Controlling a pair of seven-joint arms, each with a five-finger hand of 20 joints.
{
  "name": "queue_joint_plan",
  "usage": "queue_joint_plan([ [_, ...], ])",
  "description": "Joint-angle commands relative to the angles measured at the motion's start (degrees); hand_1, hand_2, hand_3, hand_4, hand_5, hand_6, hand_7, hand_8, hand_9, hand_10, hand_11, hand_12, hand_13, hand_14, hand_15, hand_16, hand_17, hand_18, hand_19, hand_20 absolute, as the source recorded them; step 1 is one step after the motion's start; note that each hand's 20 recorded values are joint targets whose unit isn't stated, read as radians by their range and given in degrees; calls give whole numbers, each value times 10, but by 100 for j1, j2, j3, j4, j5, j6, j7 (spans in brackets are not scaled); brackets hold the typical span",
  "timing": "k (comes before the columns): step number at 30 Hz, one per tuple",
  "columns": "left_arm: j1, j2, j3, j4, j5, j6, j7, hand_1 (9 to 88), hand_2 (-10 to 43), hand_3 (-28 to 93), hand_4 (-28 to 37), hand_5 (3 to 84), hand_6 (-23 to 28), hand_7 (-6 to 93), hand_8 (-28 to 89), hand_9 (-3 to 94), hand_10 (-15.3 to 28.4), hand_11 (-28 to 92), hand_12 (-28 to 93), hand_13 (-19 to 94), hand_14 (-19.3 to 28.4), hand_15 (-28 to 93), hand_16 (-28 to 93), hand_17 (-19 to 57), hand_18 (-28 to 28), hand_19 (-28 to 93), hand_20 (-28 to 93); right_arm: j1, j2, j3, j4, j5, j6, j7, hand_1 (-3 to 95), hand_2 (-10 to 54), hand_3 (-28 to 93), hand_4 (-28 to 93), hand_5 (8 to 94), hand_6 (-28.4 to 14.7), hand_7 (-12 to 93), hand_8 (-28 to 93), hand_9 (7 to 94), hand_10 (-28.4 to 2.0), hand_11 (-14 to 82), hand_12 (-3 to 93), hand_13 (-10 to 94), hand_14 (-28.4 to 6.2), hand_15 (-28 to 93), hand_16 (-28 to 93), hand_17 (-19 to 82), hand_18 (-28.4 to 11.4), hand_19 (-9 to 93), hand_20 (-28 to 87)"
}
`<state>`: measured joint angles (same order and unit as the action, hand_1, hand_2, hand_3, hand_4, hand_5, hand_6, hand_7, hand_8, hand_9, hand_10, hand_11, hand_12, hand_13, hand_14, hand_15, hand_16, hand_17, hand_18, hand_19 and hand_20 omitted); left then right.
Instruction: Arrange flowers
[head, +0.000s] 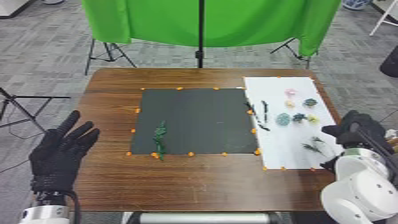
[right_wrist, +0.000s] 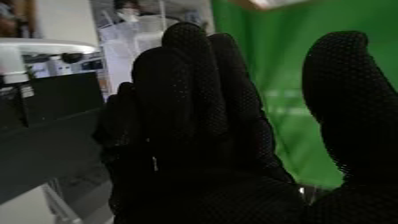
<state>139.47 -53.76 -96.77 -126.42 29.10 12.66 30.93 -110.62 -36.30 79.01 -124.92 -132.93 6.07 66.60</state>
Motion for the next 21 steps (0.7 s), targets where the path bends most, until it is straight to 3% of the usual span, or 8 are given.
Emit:
queue_joint_plan([
  [1,4,-62,24,8,9,13,-85,168,57,775,-283,371,75,108,-94,353,200,222,112,240,284,492,-78,-102,263,535,102,-101,81,-132,340,186,-408,43,342,-83,741,-234,657,-57,170,-118,671,-186,417,169,640,-152,737,146,351,-246,932,339],
  [3,-20,-53,35,14,-1,3,-97,169,57,776,-283,370,75,109,-94,353,200,223,112,240,284,493,-77,-102,262,535,103,-19,89,-223,367,192,-414,115,346,-85,741,-235,658,-55,171,-118,669,-184,418,169,639,-152,738,144,348,-247,932,337],
  [5,6,22,58,9,-47,30,-21,170,58,776,-283,370,75,109,-94,353,200,224,113,241,284,493,-77,-101,263,534,104,143,110,-421,499,54,-473,116,353,-87,743,-236,660,-54,172,-119,669,-184,418,168,641,-150,739,143,349,-248,932,336],
  [9,-35,-37,63,21,-4,-3,-102,170,58,776,-283,369,75,110,-95,353,201,225,112,240,284,493,-79,-101,263,534,108,254,136,-524,617,192,-675,126,365,-86,747,-239,663,-52,173,-120,670,-183,419,168,643,-148,741,143,351,-246,932,338],
  [15,-24,-28,67,30,-43,20,-84,170,58,777,-283,369,75,110,-95,352,201,225,111,240,284,495,-79,-101,264,535,110,588,172,-966,951,167,-861,76,393,-86,744,-243,689,-41,182,-121,683,-176,418,166,647,-147,739,141,353,-244,932,337],
  [18,-12,27,82,27,-89,50,-39,170,58,777,-283,369,76,110,-95,353,201,226,111,240,284,495,-79,-101,264,535,111,709,175,-1155,1106,121,-900,102,473,-94,705,-274,754,-36,195,-1,729,-149,409,181,676,-131,727,145,373,-235,932,347],
  [21,-23,26,78,28,-95,54,-44,171,59,776,-283,369,76,110,-95,353,200,226,111,239,284,494,-79,-101,264,534,111,743,153,-1170,1145,131,-889,102,541,-94,693,-280,811,-20,216,23,806,-109,382,263,730,-104,723,167,417,-221,932,396],
])
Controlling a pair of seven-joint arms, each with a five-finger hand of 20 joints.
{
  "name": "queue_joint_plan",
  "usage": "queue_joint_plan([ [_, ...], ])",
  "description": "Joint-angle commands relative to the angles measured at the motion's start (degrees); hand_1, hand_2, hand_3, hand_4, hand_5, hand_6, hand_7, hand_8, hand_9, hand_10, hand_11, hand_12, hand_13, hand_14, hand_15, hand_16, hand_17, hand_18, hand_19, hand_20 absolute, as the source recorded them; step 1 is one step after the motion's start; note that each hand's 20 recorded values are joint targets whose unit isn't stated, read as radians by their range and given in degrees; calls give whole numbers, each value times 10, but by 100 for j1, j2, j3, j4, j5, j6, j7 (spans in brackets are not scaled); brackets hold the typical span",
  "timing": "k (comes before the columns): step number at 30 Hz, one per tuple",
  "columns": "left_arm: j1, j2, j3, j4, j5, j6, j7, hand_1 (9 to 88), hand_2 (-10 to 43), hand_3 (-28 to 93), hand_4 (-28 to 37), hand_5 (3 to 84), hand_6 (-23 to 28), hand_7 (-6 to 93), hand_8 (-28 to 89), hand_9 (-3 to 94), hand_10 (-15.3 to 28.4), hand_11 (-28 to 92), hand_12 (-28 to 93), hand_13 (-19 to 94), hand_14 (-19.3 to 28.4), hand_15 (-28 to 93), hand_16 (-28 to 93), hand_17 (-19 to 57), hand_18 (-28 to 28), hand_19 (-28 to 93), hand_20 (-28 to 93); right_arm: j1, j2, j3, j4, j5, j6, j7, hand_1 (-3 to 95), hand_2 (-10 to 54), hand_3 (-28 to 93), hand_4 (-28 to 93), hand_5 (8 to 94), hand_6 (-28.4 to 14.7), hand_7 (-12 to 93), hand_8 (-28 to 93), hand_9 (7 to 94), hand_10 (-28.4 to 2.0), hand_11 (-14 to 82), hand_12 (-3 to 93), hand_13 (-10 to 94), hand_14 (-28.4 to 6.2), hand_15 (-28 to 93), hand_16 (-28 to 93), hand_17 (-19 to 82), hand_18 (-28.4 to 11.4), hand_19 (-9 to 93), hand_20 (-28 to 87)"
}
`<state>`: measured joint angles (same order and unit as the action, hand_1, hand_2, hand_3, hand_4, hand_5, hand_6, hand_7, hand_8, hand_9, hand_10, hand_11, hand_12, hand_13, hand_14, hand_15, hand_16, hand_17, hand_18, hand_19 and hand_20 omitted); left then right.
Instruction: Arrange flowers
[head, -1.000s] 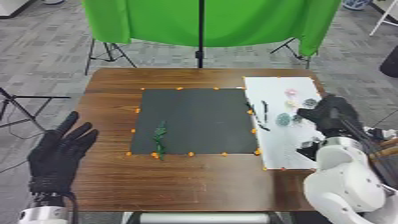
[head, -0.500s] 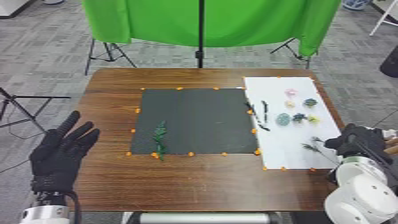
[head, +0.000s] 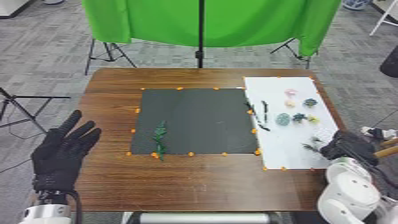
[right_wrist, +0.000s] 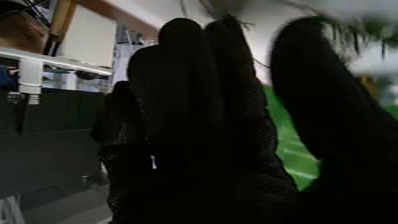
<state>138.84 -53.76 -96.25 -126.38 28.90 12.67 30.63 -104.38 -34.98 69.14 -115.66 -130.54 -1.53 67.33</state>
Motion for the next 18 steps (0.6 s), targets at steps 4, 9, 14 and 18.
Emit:
queue_joint_plan([
  [4,80,22,14,8,-84,73,14,172,59,776,-283,369,76,111,-95,352,201,226,111,240,284,495,-79,-101,264,534,112,173,50,-174,158,-269,92,49,559,-95,696,-282,831,-24,222,30,823,-104,405,273,752,-94,729,175,440,-217,932,435],
  [9,79,12,-12,3,-61,70,-6,172,59,776,-283,369,77,111,-96,353,200,226,111,240,284,495,-79,-101,264,534,113,172,73,-51,-258,-516,328,8,566,-95,703,-282,842,-27,219,41,836,-105,420,269,769,-92,734,180,459,-217,932,467],
  [14,119,96,-28,-20,-74,84,51,173,59,778,-283,368,76,111,-96,353,201,225,110,240,284,495,-79,-101,264,534,114,495,-36,-160,-803,-507,347,-200,564,-95,711,-282,853,-27,212,52,846,-106,425,264,777,-93,733,184,468,-218,932,486],
  [18,140,84,-87,-42,-50,99,-5,177,58,780,-283,368,77,111,-95,353,201,225,110,240,284,495,-80,-101,264,534,114,1211,-413,-769,-1128,-245,296,-486,562,-95,715,-283,856,-27,207,56,849,-107,427,263,782,-95,735,187,473,-219,932,496],
])
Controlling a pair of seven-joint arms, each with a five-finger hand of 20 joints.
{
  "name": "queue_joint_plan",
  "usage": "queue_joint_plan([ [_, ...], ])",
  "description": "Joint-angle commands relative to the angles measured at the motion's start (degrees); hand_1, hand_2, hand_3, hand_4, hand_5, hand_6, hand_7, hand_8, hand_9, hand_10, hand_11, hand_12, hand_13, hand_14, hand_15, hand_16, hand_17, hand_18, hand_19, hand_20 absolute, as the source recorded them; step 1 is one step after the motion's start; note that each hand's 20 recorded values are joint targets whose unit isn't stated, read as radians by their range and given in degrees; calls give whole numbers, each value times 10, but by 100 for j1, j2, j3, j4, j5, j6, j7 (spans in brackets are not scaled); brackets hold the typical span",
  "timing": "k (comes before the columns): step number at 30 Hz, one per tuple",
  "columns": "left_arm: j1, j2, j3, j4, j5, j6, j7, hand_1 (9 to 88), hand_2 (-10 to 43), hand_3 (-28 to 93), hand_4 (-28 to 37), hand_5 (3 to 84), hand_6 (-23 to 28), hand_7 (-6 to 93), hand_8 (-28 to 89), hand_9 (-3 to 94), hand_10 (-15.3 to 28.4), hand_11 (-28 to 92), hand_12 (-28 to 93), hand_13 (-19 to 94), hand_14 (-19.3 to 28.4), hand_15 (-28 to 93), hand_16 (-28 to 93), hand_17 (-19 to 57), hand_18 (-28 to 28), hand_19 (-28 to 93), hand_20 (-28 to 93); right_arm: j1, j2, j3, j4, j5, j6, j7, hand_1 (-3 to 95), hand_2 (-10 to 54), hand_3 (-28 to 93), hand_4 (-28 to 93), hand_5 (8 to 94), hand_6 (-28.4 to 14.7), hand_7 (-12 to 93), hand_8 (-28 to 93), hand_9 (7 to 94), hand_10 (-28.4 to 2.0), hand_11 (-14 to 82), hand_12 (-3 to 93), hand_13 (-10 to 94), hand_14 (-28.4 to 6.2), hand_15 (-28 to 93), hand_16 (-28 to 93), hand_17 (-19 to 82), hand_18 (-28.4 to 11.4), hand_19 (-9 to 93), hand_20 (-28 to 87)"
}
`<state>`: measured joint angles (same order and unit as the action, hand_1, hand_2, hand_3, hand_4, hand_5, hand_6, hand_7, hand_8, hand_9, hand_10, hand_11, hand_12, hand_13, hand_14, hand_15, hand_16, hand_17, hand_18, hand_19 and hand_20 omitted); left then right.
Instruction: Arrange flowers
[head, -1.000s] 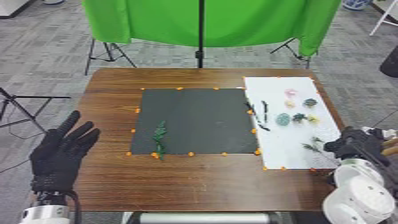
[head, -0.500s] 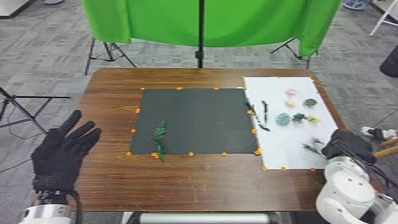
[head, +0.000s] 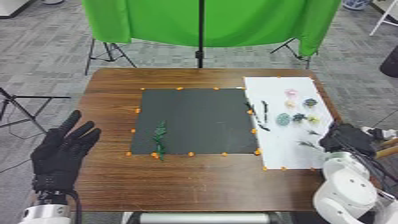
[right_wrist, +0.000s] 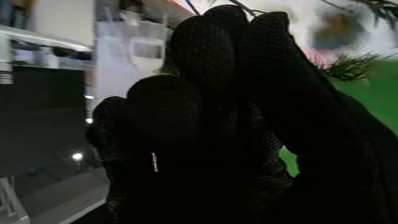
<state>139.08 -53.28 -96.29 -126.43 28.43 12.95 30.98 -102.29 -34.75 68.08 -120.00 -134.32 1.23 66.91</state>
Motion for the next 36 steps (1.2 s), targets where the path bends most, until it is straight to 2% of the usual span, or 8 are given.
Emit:
queue_joint_plan([
  [1,132,52,-91,-46,-9,78,-40,179,58,779,-283,369,77,111,-96,353,202,225,110,240,284,495,-80,-101,264,533,114,1262,-562,-919,-718,180,43,-506,561,-95,716,-283,856,-27,206,59,850,-108,430,263,783,-95,735,187,474,-219,932,499],
  [9,149,77,-100,-69,8,105,-90,184,57,783,-283,369,77,111,-96,352,201,226,110,239,284,495,-80,-101,264,533,115,3300,-1782,-3063,-125,444,-73,-1063,554,-95,714,-283,867,-30,194,65,856,-111,456,245,792,-97,742,192,485,-222,932,525],
  [14,39,-82,-160,-73,154,24,-361,189,56,784,-283,369,77,112,-96,352,201,227,110,239,284,496,-79,-101,265,535,116,4065,-2345,-3888,561,504,-340,-1103,545,-95,712,-283,875,-29,197,70,856,-113,476,233,793,-95,743,194,487,-223,932,528],
  [22,-8,-127,-199,-83,186,48,-553,196,54,788,-283,369,78,111,-96,352,201,229,110,239,284,496,-80,-100,263,535,116,4459,-2851,-4351,1318,733,-1221,-1087,528,-95,699,-279,889,-23,202,69,866,-117,499,213,803,-96,754,196,493,-228,932,546],
  [23,8,-76,-182,-88,153,75,-496,197,53,790,-283,369,78,111,-96,352,201,229,110,239,284,496,-80,-100,263,535,116,4518,-2895,-4420,1387,756,-1246,-1075,526,-95,696,-278,891,-23,202,70,869,-117,502,212,805,-97,756,197,496,-230,932,551],
  [26,-48,-41,-156,-77,146,53,-562,199,51,793,-283,369,78,110,-96,353,201,229,109,239,284,497,-81,-100,264,536,116,4583,-3004,-4519,1533,715,-1581,-1011,511,-94,689,-272,903,-22,198,75,882,-119,506,209,816,-99,762,202,506,-234,932,575],
  [29,-76,66,-101,-67,80,99,-477,202,51,794,-283,369,78,111,-96,352,201,229,109,238,284,498,-81,-100,263,536,115,4638,-3060,-4611,1580,815,-1569,-1012,485,-76,692,-270,920,-17,186,68,897,-122,502,210,823,-102,765,205,515,-237,932,587],
  [36,-235,75,-38,-17,130,33,-569,206,50,796,-283,369,78,112,-96,352,202,229,108,238,284,499,-81,-99,263,537,115,4851,-3185,-4932,1821,728,-1324,-980,433,-31,719,-269,937,-4,215,-88,921,-125,490,215,839,-107,765,214,529,-240,932,605],
])
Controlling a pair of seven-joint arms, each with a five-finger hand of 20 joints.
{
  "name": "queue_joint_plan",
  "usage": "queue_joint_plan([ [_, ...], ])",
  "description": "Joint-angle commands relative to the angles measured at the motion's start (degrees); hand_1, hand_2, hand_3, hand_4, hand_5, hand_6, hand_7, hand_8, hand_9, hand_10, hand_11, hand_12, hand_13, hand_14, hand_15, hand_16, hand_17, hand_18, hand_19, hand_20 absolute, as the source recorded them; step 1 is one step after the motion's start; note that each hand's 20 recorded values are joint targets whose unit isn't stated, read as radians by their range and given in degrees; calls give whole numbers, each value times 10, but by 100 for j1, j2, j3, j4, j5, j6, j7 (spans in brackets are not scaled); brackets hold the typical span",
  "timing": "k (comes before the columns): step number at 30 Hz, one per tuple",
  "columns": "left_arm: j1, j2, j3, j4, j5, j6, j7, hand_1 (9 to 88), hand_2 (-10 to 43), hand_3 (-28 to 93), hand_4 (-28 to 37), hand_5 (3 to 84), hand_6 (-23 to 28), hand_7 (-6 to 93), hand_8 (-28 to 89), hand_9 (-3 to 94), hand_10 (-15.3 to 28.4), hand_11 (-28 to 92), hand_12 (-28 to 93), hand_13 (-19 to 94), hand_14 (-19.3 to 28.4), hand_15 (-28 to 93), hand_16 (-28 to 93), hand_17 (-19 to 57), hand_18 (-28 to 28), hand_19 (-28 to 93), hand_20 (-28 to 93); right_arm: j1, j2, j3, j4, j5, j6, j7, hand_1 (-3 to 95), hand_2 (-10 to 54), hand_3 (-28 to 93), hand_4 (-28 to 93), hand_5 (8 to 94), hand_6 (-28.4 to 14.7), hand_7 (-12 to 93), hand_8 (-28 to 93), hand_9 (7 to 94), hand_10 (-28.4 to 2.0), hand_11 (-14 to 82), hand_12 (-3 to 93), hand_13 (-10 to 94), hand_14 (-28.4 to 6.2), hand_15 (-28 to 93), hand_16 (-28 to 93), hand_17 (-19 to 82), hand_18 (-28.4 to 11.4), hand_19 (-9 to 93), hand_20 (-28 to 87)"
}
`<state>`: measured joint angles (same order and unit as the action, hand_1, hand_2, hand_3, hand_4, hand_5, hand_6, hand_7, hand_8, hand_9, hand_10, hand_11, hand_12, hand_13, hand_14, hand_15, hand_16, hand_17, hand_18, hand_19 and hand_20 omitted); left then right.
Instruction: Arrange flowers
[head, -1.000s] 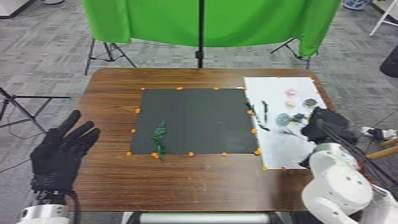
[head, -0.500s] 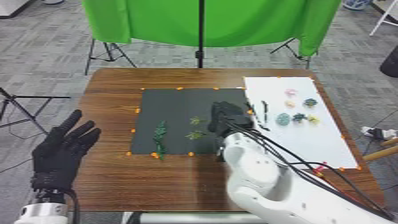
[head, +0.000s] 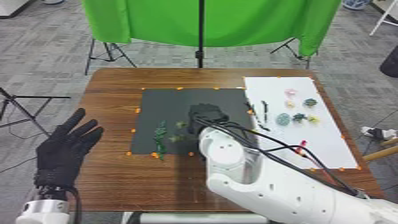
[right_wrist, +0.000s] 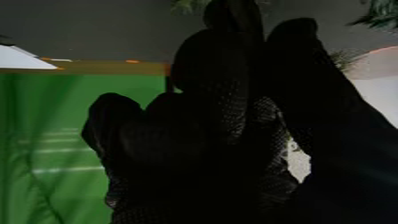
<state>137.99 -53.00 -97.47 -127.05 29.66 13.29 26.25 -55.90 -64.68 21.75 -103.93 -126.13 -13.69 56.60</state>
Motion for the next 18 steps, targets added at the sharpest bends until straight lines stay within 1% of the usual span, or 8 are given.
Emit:
queue_joint_plan([
  [1,-154,30,83,51,24,-19,-129,206,50,795,-283,369,78,112,-96,352,202,229,108,238,284,499,-82,-99,263,537,115,229,-223,-313,258,-47,184,87,429,-26,719,-267,937,-3,221,-108,922,-125,490,214,841,-107,764,214,531,-241,932,605],
  [3,-237,-11,105,80,61,-53,-194,207,51,795,-283,369,78,112,-97,352,202,230,109,238,284,498,-82,-100,264,538,115,270,-256,-364,329,-1,253,133,426,-12,709,-265,937,0,236,-118,929,-124,488,214,848,-106,763,213,536,-242,932,609],
  [4,-253,4,122,84,52,-46,-189,207,51,796,-283,369,78,112,-97,352,202,229,108,238,284,498,-82,-100,264,538,115,291,-268,-414,371,-55,280,151,425,-8,707,-263,937,1,241,-122,932,-124,487,214,850,-106,762,213,538,-243,932,610],
  [7,-304,-25,137,99,82,-80,-252,208,51,797,-283,369,78,112,-96,352,201,230,109,238,284,499,-82,-100,263,537,114,250,-289,-388,377,41,170,239,424,-4,704,-261,937,4,244,-128,936,-121,484,214,854,-105,760,213,542,-243,932,612],
  [10,-289,24,140,98,46,-44,-213,210,50,796,-283,369,79,112,-96,352,201,232,109,238,284,499,-82,-100,263,537,113,231,-291,-425,374,-43,263,199,423,0,702,-262,937,4,243,-132,937,-120,482,215,857,-104,757,213,544,-242,932,612],
  [13,-323,-60,121,104,114,-93,-319,210,50,797,-283,369,79,111,-97,352,201,231,108,238,284,499,-83,-100,263,538,113,183,-341,-359,361,9,202,200,418,6,699,-263,937,3,246,-137,937,-119,483,212,859,-104,755,214,547,-243,932,612],
  [16,-316,34,157,108,53,-55,-260,211,51,797,-283,369,79,112,-96,352,202,232,108,238,284,500,-82,-100,263,538,113,186,-362,-384,345,13,237,208,402,16,692,-263,937,2,250,-140,937,-120,483,209,860,-105,753,216,549,-245,932,613],
  [18,-353,1,155,118,83,-75,-299,212,51,798,-283,369,79,113,-96,352,202,232,108,237,284,500,-83,-100,263,539,113,194,-377,-393,349,27,278,193,391,20,691,-263,937,1,255,-142,937,-123,484,207,862,-106,751,216,550,-245,932,613],
])
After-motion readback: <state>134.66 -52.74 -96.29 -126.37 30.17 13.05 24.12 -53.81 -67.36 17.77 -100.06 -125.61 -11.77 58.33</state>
